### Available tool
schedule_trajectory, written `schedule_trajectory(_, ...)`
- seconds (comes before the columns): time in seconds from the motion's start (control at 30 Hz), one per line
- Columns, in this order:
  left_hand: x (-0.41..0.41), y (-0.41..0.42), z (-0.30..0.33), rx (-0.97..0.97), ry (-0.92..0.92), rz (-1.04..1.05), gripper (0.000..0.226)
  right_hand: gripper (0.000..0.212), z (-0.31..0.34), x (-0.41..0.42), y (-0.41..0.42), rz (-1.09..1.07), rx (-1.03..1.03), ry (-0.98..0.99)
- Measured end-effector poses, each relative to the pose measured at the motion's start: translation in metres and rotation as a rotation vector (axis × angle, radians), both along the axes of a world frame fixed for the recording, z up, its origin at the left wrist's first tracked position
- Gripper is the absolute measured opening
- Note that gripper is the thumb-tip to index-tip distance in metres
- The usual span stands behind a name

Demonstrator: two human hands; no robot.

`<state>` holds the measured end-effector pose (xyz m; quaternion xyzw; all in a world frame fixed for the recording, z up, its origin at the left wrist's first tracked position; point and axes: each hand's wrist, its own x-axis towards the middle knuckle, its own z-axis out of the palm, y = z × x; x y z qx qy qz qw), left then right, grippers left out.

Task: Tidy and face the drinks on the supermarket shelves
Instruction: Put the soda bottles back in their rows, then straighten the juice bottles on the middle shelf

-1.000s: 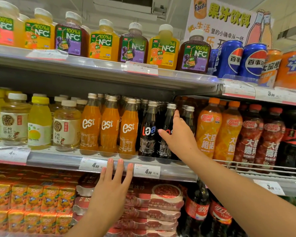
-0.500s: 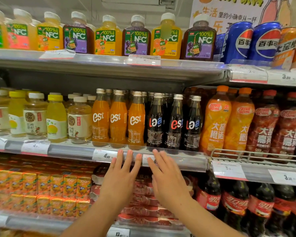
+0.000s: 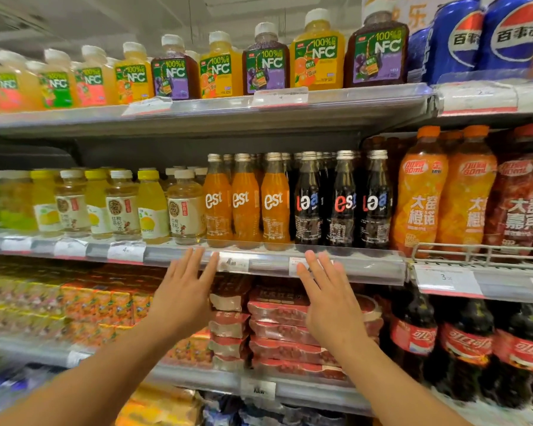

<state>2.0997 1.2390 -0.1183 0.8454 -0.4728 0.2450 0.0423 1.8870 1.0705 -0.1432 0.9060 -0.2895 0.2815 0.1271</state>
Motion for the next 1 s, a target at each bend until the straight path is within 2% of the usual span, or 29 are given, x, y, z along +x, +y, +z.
schedule_trajectory(0.23, 0.084, 0.036, -0.011, -0.029, -0.043, 0.073, 0.094, 0.086, -0.005, 0.014, 0.011, -0.186, -0.046, 0.030)
schedule_trajectory(0.33, 0.111, 0.040, -0.022, -0.002, -0.088, 0.006, 0.102, 0.084, -0.006, 0.023, 0.023, -0.327, 0.002, 0.066)
schedule_trajectory(0.5, 0.134, 0.037, -0.022, 0.003, -0.123, -0.155, 0.105, 0.082, 0.013, 0.066, 0.067, -0.508, 0.193, -0.080)
schedule_trajectory(0.57, 0.140, 0.037, -0.019, 0.003, -0.090, -0.206, 0.104, 0.080, 0.021, 0.094, 0.089, -0.438, 0.164, -0.083)
schedule_trajectory(0.63, 0.143, 0.039, -0.016, 0.014, -0.073, -0.241, 0.101, 0.081, 0.025, 0.129, 0.110, -0.267, 0.142, -0.059)
schedule_trajectory(0.73, 0.146, 0.043, -0.012, 0.030, -0.068, -0.281, 0.098, 0.091, 0.028, 0.180, 0.128, -0.118, 0.104, 0.002)
schedule_trajectory(1.0, 0.152, 0.059, -0.010, 0.025, -0.091, -0.339, 0.097, 0.098, 0.004, 0.198, 0.114, -0.161, 0.066, 0.066)
